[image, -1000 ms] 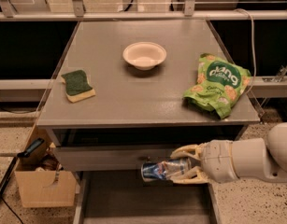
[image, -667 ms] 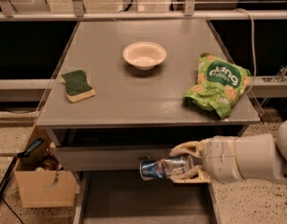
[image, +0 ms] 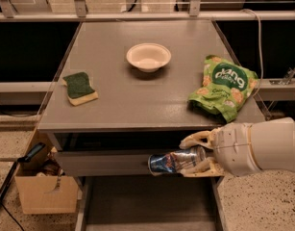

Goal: Pick redbull can from middle drawer and place on counter

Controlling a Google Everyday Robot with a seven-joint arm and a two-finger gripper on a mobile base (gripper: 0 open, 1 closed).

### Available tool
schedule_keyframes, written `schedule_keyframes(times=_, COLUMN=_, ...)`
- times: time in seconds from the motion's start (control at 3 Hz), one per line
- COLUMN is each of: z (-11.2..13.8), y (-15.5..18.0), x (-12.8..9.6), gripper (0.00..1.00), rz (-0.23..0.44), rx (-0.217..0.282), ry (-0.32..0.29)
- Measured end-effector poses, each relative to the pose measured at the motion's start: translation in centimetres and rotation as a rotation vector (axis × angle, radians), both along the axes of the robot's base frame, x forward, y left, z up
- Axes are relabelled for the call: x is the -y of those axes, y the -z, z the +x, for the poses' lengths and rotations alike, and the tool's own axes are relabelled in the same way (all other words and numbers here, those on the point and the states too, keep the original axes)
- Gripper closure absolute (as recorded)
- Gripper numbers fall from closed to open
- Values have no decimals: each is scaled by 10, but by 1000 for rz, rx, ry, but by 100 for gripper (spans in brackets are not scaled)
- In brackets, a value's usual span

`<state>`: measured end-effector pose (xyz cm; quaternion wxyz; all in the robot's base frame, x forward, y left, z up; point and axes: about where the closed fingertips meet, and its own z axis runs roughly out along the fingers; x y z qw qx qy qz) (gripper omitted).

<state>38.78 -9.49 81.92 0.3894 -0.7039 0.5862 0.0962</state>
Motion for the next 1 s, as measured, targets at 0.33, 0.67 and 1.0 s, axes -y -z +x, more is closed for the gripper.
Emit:
schedule_keyframes(times=0.33, z=12, y=-10, x=-5, gripper=100, rz=-30, rx=-2, ry=-26)
schedule_keyframes(times=0.67, z=37, y=-51, x=-20, gripper=100, rz=-136, rx=19, ry=-75)
schedule_keyframes(times=1.0, z=34, y=-50, x=-19, gripper=100, rz=-125, rx=23, ry=-72)
